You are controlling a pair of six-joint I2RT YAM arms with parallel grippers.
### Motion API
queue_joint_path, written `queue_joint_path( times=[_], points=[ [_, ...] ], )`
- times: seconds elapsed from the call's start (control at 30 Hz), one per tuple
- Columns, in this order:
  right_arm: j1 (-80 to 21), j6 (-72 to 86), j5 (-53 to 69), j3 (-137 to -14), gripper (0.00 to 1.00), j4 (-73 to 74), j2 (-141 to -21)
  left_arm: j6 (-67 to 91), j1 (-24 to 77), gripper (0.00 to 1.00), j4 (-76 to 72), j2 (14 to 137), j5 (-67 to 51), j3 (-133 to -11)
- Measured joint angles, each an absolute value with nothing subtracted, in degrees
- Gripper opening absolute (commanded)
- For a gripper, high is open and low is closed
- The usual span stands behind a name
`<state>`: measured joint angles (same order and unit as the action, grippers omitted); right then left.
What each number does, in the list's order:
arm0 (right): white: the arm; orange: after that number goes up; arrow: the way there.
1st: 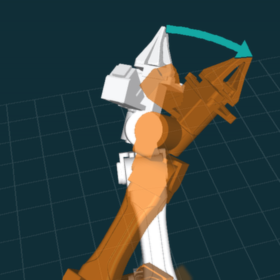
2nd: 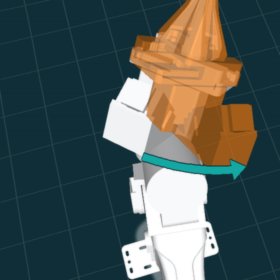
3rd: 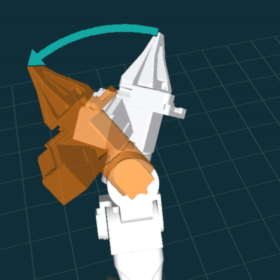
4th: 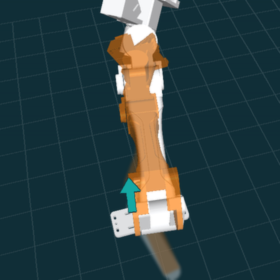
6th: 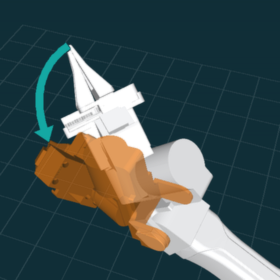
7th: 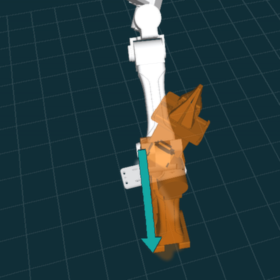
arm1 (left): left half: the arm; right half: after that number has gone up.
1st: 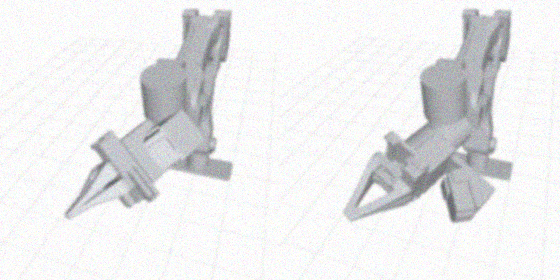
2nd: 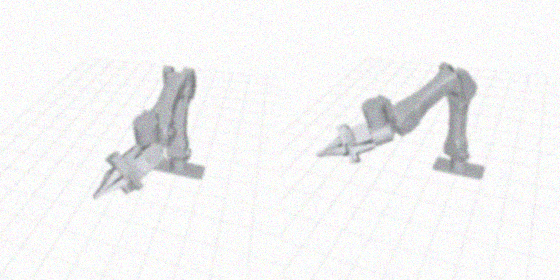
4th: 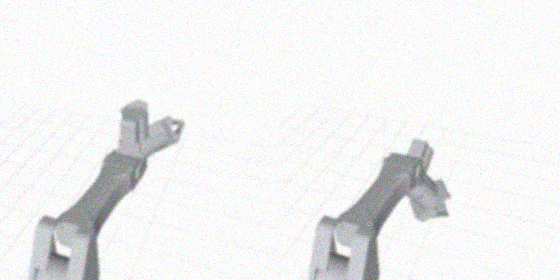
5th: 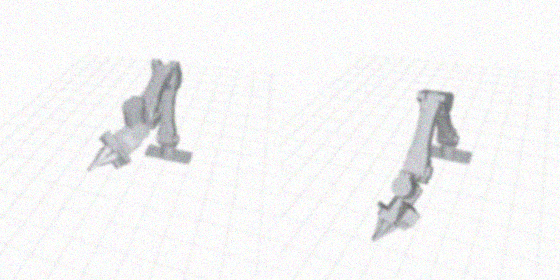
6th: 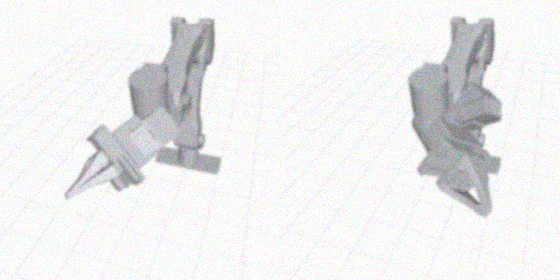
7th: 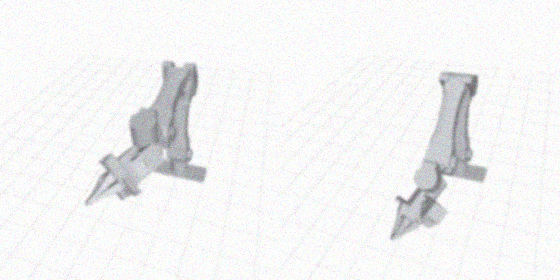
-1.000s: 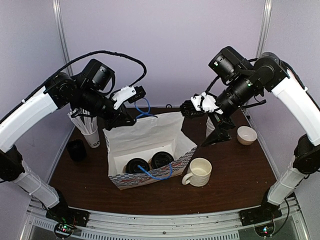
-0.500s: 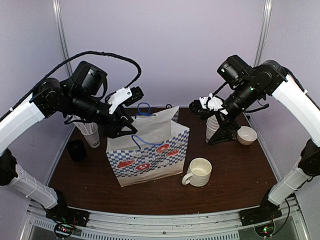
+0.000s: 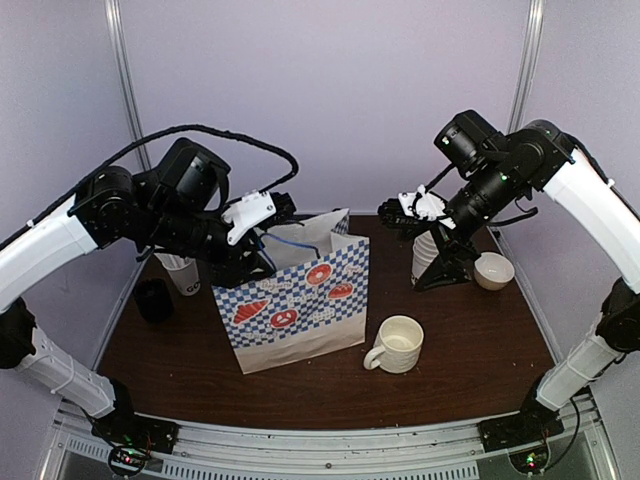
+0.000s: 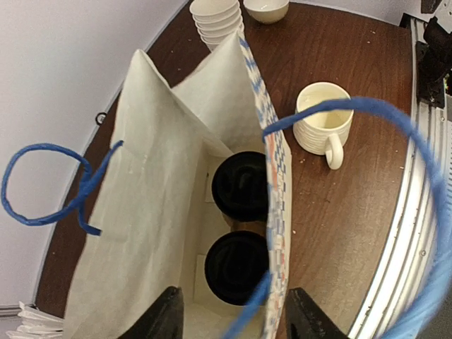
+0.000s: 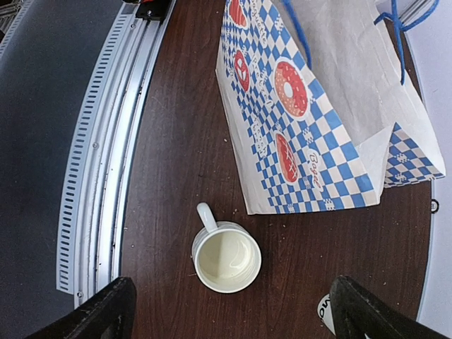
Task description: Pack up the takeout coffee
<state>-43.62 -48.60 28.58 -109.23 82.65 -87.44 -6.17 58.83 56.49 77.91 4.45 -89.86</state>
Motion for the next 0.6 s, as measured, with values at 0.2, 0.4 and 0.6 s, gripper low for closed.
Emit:
queue_joint_path(
  times=[0.2,0.4,0.6],
  points=[
    [-43.6,-48.2,28.8,-109.2,0.99,82.7,-87.4,-6.6,56.4,0.76,54.9,76.2,6.9,-93.3],
    [-43.6,-48.2,28.8,-108.3,0.99,82.5,-87.4,-5.3,43.1,0.78,55.5,78.2,3.5,-96.5],
    [-43.5,-48.0,28.7,-107.0,0.99,82.3,-87.4,-6.1,39.8,0.78,57.8,86.0,-0.2,-99.4]
  ],
)
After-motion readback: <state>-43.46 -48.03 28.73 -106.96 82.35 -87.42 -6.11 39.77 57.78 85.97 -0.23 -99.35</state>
